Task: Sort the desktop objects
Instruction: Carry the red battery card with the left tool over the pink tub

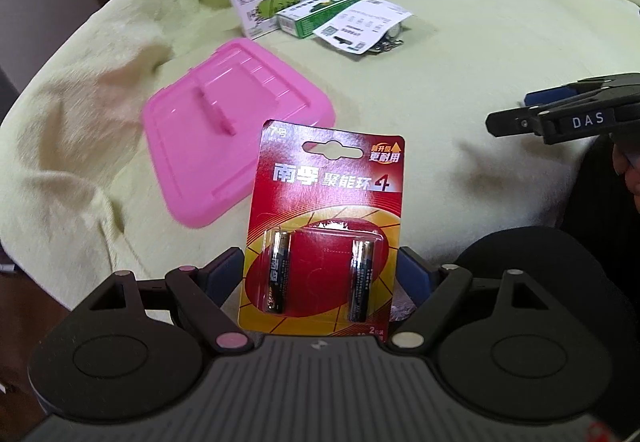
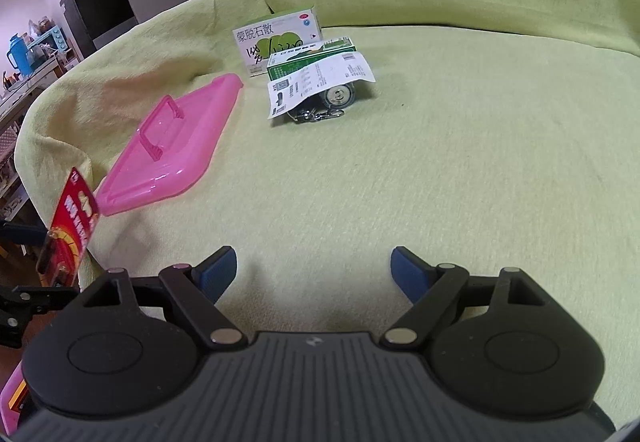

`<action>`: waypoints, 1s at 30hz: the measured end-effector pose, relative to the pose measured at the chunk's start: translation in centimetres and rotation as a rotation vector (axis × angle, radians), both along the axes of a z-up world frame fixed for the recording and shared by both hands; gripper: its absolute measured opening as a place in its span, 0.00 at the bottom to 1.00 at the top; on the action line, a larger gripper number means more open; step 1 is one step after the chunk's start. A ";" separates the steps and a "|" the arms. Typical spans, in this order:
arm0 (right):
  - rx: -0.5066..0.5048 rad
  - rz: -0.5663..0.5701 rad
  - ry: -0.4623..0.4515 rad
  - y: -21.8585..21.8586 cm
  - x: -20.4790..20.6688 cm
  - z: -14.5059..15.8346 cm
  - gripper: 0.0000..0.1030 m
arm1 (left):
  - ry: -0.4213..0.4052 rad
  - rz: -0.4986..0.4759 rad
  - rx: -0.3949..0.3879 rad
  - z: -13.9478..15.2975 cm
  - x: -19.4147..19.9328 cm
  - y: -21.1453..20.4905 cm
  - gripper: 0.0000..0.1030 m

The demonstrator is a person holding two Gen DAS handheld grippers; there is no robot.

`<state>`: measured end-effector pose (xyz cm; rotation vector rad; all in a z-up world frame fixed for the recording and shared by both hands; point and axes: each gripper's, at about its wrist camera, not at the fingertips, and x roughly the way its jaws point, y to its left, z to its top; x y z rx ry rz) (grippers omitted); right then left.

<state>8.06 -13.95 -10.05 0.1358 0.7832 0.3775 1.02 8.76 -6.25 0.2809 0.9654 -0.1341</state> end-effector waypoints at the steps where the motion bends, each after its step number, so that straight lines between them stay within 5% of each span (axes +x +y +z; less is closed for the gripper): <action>1: 0.002 -0.003 -0.003 0.0 0.0 0.0 0.80 | -0.001 0.009 0.001 0.0 -0.2 0.2 0.80; 23: -0.058 0.038 -0.049 1.3 -0.4 0.0 0.80 | 0.036 0.320 0.014 -1.6 -9.4 9.9 0.80; 30: -0.014 0.098 -0.062 4.2 -1.4 2.6 0.80 | 0.053 0.426 -0.003 -2.3 -13.3 12.4 0.80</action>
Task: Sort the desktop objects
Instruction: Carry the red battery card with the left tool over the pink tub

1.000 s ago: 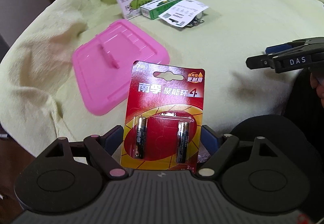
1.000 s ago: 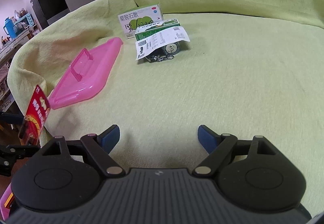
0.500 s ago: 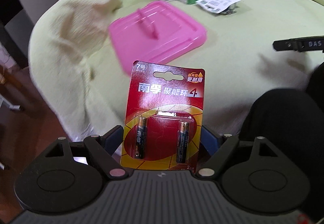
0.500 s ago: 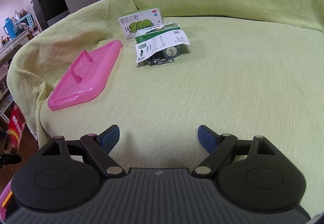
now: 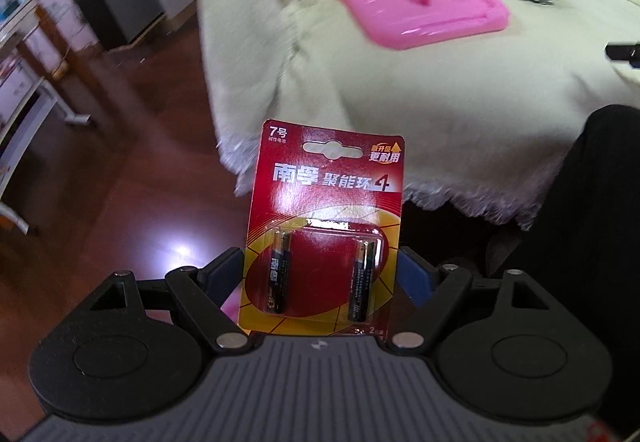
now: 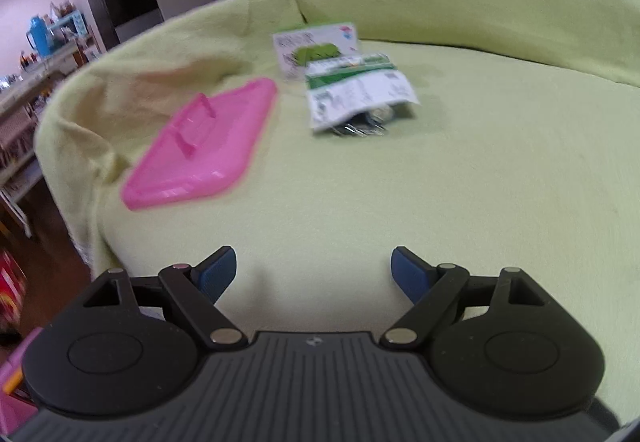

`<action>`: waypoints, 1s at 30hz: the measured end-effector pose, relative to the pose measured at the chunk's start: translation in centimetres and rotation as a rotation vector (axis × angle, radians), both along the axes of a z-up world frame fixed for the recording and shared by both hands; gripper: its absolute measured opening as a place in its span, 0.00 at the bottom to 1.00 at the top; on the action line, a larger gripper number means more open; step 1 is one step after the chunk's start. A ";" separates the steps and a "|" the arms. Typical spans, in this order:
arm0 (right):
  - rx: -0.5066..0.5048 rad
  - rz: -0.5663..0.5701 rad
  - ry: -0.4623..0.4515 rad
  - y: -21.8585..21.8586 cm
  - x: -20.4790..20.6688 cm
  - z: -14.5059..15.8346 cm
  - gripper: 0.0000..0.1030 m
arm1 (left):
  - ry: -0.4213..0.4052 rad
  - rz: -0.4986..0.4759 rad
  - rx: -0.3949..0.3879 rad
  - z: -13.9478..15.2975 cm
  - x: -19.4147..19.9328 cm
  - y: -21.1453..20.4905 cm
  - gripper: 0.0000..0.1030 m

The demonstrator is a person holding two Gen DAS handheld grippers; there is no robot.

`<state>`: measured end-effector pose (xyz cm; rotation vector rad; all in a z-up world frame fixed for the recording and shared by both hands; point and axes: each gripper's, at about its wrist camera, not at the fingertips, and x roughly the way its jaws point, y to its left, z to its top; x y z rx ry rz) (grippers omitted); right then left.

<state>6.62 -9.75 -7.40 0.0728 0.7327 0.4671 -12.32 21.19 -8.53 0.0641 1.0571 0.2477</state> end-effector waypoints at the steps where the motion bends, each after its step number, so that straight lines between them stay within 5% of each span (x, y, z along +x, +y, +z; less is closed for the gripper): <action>1: 0.010 0.023 -0.011 0.9 -0.3 0.7 0.80 | 0.000 0.018 -0.003 0.0 -0.6 0.4 0.80; 6: 0.052 0.206 -0.034 7.2 -2.8 3.0 0.80 | -0.013 0.096 -0.007 0.0 -3.6 2.0 0.80; 16: 0.041 0.525 0.002 19.1 -10.3 2.3 0.80 | -0.029 0.214 -0.027 -0.3 -9.6 4.0 0.80; 30: 0.000 0.717 0.045 23.1 -17.3 0.0 0.80 | -0.010 0.314 -0.040 -1.7 -16.1 5.1 0.80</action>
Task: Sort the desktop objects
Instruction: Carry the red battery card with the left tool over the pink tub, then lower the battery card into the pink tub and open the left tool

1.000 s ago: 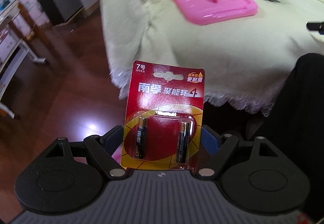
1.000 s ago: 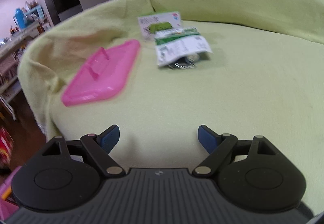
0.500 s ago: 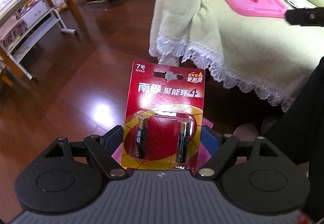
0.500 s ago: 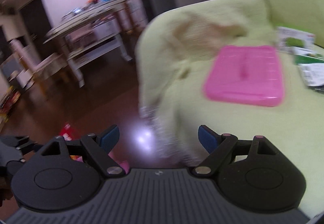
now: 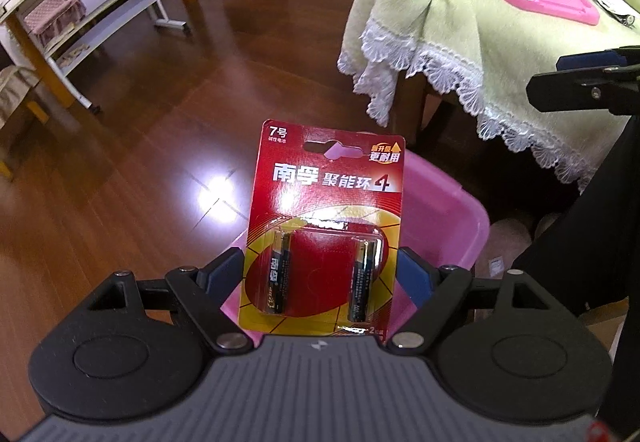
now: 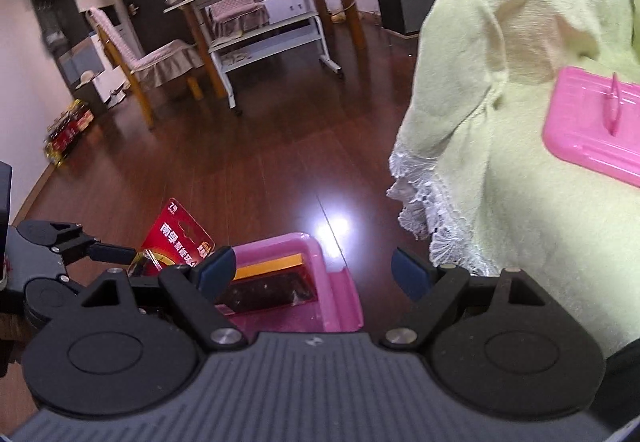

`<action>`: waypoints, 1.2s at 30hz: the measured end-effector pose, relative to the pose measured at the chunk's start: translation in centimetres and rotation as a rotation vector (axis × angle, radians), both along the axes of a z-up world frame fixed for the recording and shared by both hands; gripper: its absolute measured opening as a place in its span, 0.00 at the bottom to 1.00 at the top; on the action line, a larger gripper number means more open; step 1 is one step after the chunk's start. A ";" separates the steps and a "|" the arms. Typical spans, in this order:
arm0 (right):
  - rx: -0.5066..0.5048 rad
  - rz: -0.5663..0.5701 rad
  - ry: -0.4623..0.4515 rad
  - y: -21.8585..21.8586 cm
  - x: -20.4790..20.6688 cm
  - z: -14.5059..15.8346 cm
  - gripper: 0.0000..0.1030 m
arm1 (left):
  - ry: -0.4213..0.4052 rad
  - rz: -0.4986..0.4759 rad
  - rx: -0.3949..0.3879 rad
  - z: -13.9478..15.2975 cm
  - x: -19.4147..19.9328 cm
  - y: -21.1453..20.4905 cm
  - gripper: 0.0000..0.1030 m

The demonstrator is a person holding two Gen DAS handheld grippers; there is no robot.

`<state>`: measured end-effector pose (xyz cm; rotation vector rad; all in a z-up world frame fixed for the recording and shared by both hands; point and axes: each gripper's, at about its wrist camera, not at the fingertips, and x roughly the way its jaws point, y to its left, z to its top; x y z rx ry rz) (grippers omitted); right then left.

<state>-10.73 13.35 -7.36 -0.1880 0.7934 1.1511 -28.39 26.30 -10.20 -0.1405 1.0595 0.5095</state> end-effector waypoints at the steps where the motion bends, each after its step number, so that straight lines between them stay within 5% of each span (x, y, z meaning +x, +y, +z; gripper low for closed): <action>1: 0.000 0.005 0.006 0.0 -0.1 -0.1 0.80 | 0.002 0.004 0.000 -0.1 -0.3 0.0 0.80; 36: -0.136 0.264 0.027 3.2 -4.6 -2.1 0.81 | 0.070 0.018 -0.007 -2.9 -1.6 -0.1 0.80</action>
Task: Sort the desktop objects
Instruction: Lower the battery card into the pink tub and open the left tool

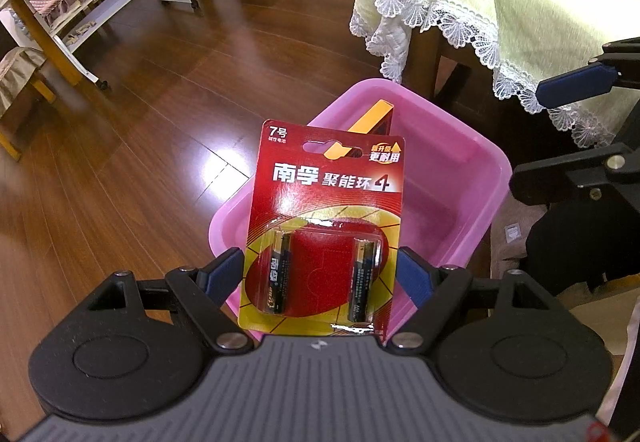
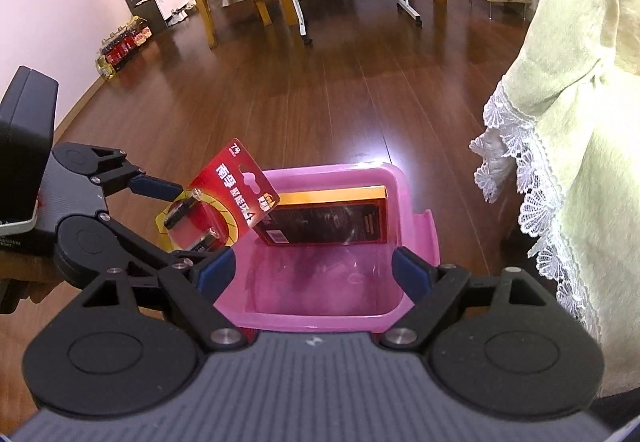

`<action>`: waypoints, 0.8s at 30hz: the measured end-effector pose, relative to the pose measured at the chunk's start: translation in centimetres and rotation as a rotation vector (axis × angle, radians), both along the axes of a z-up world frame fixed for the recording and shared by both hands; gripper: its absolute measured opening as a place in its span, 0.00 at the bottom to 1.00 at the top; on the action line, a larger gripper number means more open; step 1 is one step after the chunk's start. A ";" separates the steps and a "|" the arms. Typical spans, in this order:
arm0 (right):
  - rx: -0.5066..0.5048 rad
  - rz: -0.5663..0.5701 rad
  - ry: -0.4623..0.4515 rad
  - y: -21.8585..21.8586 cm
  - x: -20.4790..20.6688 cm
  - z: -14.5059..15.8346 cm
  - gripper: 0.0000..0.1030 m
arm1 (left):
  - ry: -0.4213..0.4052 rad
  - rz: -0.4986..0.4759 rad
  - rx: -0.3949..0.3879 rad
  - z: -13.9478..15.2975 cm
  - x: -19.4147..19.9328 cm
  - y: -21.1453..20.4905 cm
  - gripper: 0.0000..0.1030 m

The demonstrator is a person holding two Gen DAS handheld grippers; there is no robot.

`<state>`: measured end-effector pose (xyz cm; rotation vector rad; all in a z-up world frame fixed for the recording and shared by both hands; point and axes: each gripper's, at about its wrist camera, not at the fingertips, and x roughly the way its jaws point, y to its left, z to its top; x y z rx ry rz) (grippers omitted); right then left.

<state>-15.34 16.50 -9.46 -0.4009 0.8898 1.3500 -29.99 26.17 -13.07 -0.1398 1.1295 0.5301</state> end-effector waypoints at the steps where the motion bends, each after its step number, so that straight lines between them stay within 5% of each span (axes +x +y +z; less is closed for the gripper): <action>1: -0.001 0.000 -0.001 0.0 0.0 0.0 0.81 | 0.001 0.000 0.000 -0.1 0.0 0.0 0.80; 12: -0.009 -0.024 0.007 0.1 0.5 -0.3 0.81 | 0.041 -0.079 0.007 -1.4 0.6 0.9 0.80; 24: -0.029 -0.011 0.011 0.8 0.4 -1.1 0.81 | 0.142 -0.392 -0.019 -4.0 3.3 1.2 0.80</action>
